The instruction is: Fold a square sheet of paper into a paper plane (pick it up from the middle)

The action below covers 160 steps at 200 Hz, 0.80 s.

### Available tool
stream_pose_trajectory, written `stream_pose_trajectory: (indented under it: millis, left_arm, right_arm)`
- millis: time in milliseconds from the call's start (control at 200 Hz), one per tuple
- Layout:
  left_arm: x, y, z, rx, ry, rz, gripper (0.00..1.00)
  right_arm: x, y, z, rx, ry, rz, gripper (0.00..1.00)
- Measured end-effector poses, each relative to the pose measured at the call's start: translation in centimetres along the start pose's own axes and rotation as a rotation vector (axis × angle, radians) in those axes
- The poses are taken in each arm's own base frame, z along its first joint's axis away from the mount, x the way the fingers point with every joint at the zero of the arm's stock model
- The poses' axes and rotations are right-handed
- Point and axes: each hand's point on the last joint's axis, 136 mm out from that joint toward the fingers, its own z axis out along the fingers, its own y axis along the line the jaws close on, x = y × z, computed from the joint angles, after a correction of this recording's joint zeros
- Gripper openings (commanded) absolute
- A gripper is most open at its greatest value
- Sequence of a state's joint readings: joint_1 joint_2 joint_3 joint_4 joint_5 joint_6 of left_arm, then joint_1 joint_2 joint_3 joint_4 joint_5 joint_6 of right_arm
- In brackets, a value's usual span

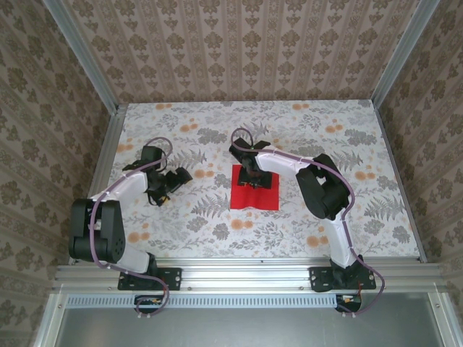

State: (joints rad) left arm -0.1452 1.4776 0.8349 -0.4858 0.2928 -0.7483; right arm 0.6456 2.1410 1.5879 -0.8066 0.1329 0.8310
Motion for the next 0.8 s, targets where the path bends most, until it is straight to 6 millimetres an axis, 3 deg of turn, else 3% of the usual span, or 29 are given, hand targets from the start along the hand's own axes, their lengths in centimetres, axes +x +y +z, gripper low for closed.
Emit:
stream_pose_trajectory:
  millis: [95, 265, 405, 640, 725, 800]
  left_arm:
    - [0.1, -0.1, 0.0, 0.001, 0.002, 0.004, 1.0]
    - [0.5, -0.5, 0.1, 0.016, 0.016, 0.013, 0.99]
    - [1.0, -1.3, 0.3, 0.05, 0.027, 0.031, 0.95]
    - [1.8, -5.0, -0.1, 0.206, 0.029, 0.106, 0.87]
    - [2.3, -6.6, -0.1, 0.265, 0.035, 0.14, 0.84]
    - [2.9, -8.1, -0.2, 0.309, 0.039, 0.167, 0.81]
  right_arm:
    - [0.0, 0.1, -0.1, -0.013, -0.002, -0.019, 0.52]
    - [0.5, 0.8, -0.7, -0.097, -0.004, -0.032, 0.36]
    - [1.1, 2.1, -3.3, -0.254, -0.024, -0.037, 0.33]
    - [-0.2, 5.9, -11.8, -0.649, -0.129, -0.048, 0.33]
    - [-0.5, 6.5, -13.0, -0.757, -0.128, -0.042, 0.33]
    - [-0.5, 6.5, -12.6, -0.813, -0.107, -0.029, 0.33]
